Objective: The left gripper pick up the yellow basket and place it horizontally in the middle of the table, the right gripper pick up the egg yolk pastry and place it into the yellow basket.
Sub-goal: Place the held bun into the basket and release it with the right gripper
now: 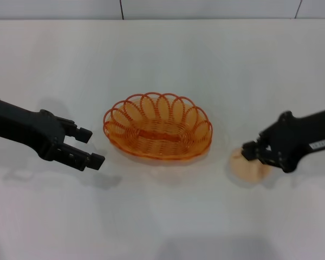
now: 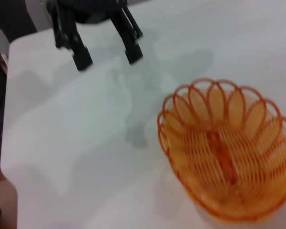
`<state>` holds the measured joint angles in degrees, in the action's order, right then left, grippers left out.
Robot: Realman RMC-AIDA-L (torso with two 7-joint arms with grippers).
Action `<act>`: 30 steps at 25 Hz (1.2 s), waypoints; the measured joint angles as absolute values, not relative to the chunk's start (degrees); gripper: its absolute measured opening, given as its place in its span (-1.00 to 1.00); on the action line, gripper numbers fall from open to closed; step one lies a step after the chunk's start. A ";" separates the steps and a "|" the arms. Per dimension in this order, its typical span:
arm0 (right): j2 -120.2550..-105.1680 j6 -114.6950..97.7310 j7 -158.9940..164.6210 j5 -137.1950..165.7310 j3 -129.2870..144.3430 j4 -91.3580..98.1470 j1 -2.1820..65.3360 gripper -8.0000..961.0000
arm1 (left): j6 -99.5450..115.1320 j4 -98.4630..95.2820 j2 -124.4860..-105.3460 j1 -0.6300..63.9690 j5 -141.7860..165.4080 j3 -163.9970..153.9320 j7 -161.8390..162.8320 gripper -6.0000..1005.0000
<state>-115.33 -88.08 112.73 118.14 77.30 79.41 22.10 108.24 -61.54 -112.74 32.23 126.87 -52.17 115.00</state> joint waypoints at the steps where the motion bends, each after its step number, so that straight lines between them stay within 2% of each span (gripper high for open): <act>1: -115.36 -88.01 112.89 117.70 77.36 79.59 22.63 -0.80 | 108.22 -61.52 -112.76 32.23 126.91 -52.05 114.89 0.75; 16: -115.85 -77.11 115.47 115.51 86.95 77.29 32.58 -0.92 | 107.42 -61.43 -112.90 32.43 126.73 -51.94 114.42 0.75; 30: -116.02 -67.87 115.58 113.81 91.61 69.99 37.31 -0.92 | 106.75 -61.43 -113.02 32.90 126.74 -51.95 114.34 0.75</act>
